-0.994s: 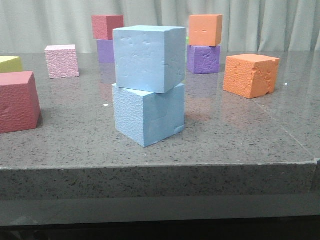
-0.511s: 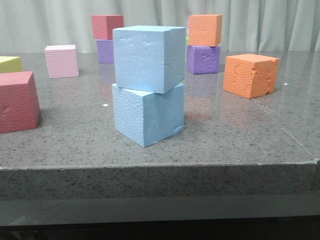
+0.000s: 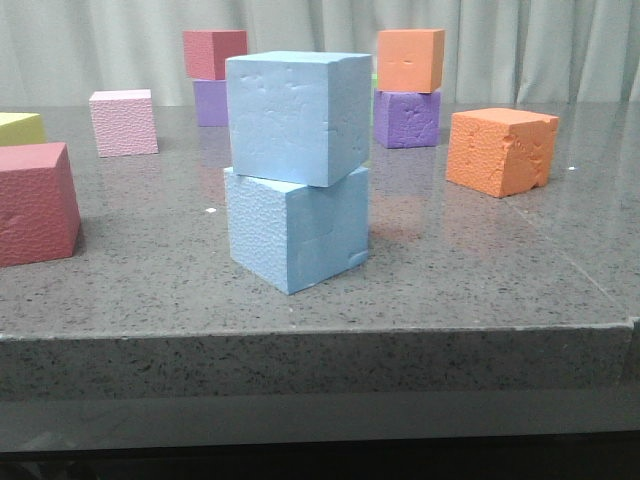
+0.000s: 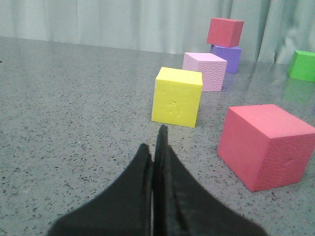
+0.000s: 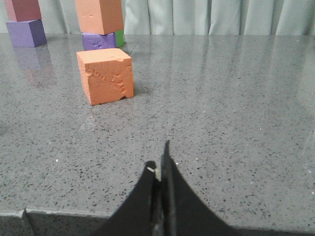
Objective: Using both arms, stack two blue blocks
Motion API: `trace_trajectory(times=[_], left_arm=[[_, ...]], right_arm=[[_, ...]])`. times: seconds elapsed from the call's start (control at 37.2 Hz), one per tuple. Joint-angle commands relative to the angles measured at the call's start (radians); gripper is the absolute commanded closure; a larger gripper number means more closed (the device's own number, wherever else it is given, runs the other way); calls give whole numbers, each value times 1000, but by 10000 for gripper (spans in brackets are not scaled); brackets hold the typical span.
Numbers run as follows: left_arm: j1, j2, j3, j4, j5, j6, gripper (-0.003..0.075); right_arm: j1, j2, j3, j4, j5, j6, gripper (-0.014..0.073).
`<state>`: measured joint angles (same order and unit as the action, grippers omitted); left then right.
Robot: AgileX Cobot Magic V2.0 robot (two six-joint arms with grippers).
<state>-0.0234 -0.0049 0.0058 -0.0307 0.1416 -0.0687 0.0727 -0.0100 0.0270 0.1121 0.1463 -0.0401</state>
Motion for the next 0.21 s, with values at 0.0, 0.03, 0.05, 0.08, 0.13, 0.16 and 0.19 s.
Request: trace_trajectory(times=[0.0, 0.03, 0.05, 0.08, 0.13, 0.16, 0.19], left_arm=[[2, -18, 4, 0, -87, -8, 741], [2, -18, 4, 0, -87, -8, 741], [2, -18, 4, 0, -87, -8, 741], [2, -18, 4, 0, -87, -8, 741], [2, -18, 4, 0, -87, -8, 741], [2, -18, 4, 0, -87, -8, 741], [2, -18, 4, 0, -87, -8, 741]], right_arm=[[-6, -18, -5, 6, -72, -12, 662], [-6, -18, -5, 6, -72, -12, 662], [-6, -18, -5, 6, -72, -12, 662], [-6, -18, -5, 6, -72, -12, 662], [-6, -18, -5, 6, -72, -12, 662], [-6, -18, -5, 6, -72, -12, 662], [-6, -18, -5, 6, -72, -12, 662]])
